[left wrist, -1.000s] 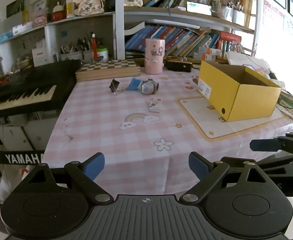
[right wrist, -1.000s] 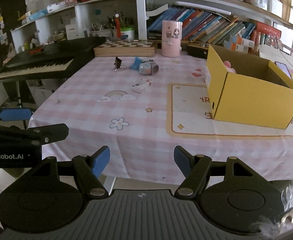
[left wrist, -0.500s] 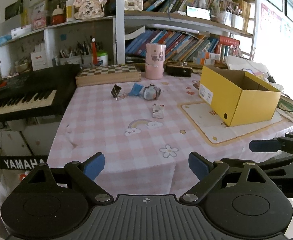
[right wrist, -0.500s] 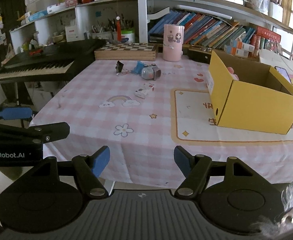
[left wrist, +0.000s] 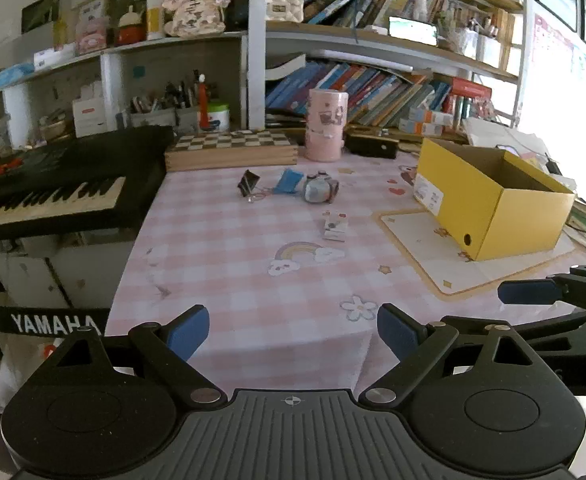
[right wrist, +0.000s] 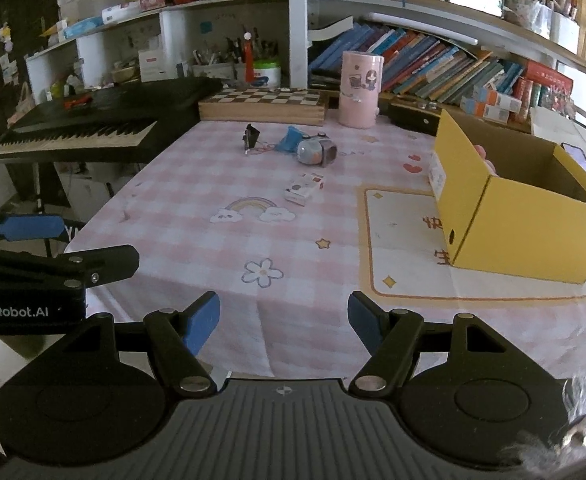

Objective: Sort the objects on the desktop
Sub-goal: 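Move both tools toward the white card package and grey toy car, then grasp the white card package with the left tool while the right tool grasps the grey toy car, then lift and carry the card package and toy car with both tools toward the yellow box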

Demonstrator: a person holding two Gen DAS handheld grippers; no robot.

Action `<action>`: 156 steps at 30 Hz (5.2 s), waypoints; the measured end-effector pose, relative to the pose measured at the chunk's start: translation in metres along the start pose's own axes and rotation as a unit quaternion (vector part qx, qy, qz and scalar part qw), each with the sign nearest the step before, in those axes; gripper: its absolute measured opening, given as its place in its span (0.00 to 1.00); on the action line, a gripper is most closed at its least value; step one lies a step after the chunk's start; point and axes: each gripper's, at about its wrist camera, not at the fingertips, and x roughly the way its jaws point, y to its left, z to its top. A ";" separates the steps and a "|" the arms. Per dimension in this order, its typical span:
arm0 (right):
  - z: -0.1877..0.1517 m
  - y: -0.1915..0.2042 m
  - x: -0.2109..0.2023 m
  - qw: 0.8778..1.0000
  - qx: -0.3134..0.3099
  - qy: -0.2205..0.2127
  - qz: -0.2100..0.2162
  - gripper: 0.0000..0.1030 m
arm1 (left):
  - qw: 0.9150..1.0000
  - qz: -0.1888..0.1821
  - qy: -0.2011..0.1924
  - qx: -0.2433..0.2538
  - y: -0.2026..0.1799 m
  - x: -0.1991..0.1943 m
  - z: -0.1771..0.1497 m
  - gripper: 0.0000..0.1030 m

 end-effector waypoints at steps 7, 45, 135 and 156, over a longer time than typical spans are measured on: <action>0.006 0.003 0.012 1.000 -0.010 0.006 0.009 0.67 | 1.000 0.009 0.006 -0.010 0.006 0.009 0.001 0.91; 0.133 -0.111 0.127 0.999 -0.006 -0.015 0.042 0.73 | 0.998 0.027 0.051 -0.016 -0.049 0.150 0.070 0.84; 0.181 -0.113 0.190 0.993 -0.064 -0.002 0.103 0.59 | 0.996 0.020 0.017 -0.085 -0.019 0.149 0.112 0.27; 0.107 -0.065 0.099 0.997 -0.019 0.024 0.072 0.59 | 0.997 -0.028 0.001 -0.074 0.004 0.082 0.079 0.27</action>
